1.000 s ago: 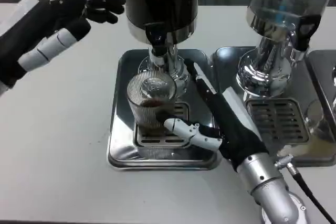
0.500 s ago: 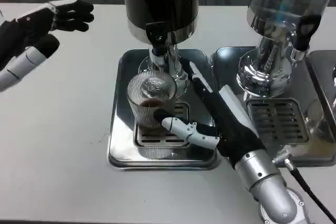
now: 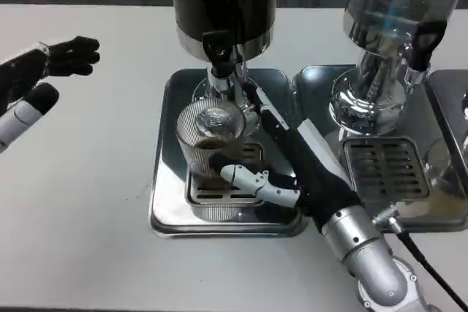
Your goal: Grasp the cup under the faucet to collect the drink, then remove the cup.
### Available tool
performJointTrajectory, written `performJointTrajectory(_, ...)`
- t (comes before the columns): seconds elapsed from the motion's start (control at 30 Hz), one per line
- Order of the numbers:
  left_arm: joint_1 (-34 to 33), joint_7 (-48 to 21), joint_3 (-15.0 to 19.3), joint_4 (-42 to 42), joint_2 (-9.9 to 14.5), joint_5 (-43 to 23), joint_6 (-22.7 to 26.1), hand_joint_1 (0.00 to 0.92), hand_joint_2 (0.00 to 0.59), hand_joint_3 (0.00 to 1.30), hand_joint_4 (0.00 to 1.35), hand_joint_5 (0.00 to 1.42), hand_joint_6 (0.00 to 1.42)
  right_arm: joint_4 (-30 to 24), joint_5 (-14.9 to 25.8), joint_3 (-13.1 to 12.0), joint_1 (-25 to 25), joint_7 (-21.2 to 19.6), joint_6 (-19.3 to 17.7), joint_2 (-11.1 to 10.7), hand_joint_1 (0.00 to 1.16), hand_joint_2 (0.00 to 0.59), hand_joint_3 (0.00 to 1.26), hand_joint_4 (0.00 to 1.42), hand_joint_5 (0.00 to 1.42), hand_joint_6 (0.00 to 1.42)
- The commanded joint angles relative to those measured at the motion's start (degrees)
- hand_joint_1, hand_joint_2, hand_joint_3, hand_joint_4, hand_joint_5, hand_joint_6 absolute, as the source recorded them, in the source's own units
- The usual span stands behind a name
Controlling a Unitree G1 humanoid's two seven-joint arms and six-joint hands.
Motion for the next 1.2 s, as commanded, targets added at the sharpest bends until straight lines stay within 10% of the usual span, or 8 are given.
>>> performJointTrajectory(0.03,1.51,1.30,0.09,-0.34,1.05,1.20,-0.80,0.000,0.126,0.25,0.24,0.26,0.21,0.99,0.21,-0.28,-1.01,-0.33,-0.99,0.33,0.52,0.192,0.00,0.00,0.00,0.02)
performJointTrajectory(1.2,5.86,2.50,-0.49,-1.91,1.27,2.19,0.06,0.000,0.116,0.28,0.25,0.25,0.21,10.01,-0.43,0.29,-6.43,-1.02,-0.87,1.35,0.54,0.183,0.00,0.00,0.00,0.02)
